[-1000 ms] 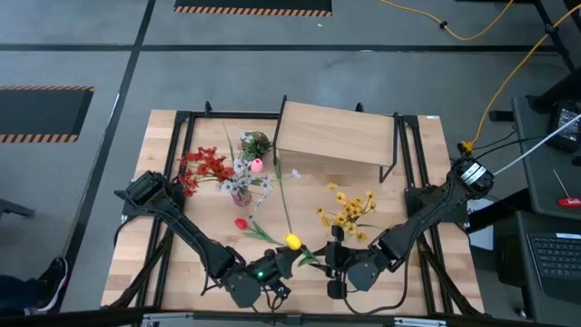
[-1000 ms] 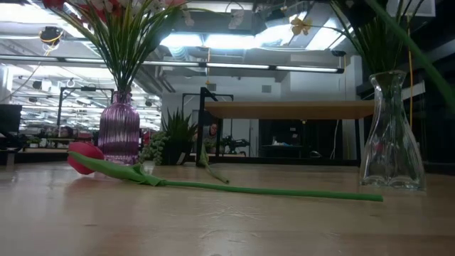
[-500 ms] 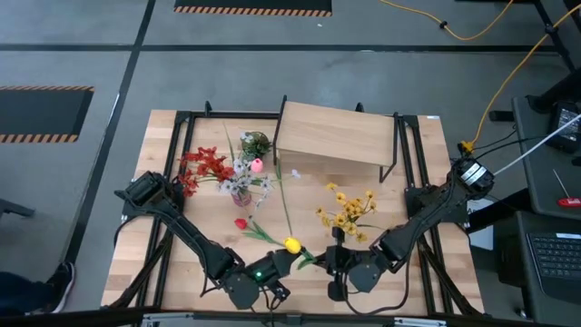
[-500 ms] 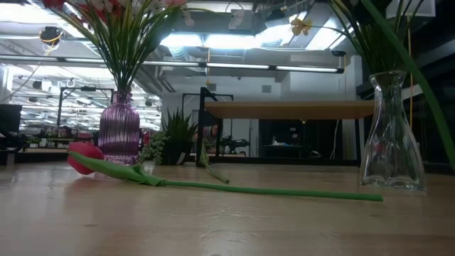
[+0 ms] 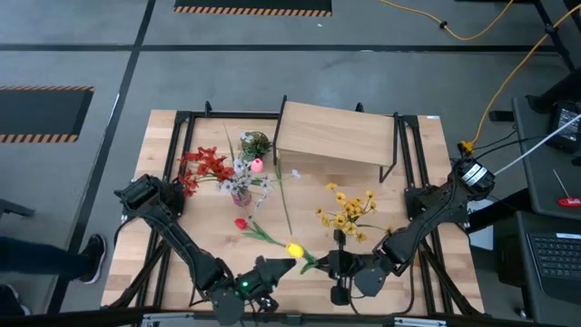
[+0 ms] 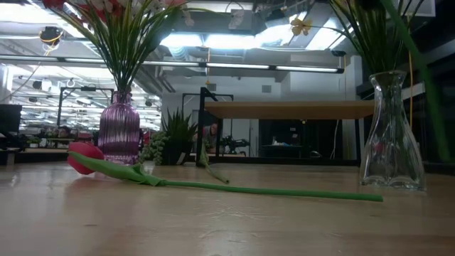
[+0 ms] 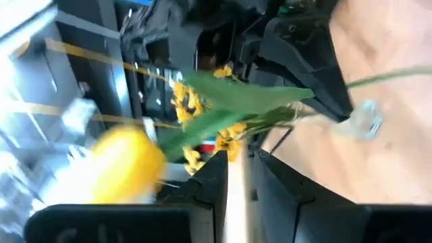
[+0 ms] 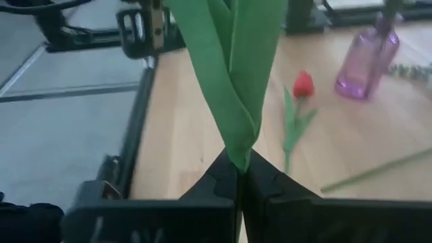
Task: Pick and place flowers into a vace then onto a shelf
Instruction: Put the yellow flower into the transparent vase
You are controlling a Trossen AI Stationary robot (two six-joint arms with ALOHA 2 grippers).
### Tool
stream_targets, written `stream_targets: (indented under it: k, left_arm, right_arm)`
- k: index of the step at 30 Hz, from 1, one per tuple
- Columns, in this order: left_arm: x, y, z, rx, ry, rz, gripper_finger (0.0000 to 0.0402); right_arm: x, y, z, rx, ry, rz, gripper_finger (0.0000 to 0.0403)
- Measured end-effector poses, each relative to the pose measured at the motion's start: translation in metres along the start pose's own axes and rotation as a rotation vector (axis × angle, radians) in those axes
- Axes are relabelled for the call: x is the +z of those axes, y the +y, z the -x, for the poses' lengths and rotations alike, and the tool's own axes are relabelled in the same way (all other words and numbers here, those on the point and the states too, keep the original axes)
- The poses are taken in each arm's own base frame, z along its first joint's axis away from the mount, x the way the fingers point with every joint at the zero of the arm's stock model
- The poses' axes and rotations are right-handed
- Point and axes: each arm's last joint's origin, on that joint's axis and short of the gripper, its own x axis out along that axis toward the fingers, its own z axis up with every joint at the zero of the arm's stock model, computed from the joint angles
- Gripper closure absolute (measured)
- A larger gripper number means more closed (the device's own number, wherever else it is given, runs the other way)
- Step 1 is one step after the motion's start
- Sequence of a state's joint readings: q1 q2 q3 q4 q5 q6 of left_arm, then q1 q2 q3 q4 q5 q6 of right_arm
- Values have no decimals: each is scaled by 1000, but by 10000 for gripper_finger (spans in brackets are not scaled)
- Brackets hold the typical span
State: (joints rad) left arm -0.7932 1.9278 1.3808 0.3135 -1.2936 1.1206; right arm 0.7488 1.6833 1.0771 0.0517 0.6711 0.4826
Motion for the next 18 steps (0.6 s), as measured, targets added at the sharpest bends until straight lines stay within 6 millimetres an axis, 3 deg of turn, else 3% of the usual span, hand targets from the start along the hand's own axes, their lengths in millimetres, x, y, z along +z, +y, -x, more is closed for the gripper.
stream_targets:
  k: [3, 9, 13, 18]
  left_arm:
    - [0, -4, 3, -19, -8, 185, 334]
    - [-13, -24, 2, -169, -4, 340, 360]
    - [-24, -37, -1, -344, 29, 475, 388]
    - [-34, -51, -4, -392, 57, 589, 398]
  right_arm:
    - [4, 7, 4, 37, -47, 59, 402]
    - [15, 16, 22, 93, -105, 119, 402]
    - [21, 20, 43, 83, -137, 143, 403]
    - [23, 25, 75, -50, -210, 206, 403]
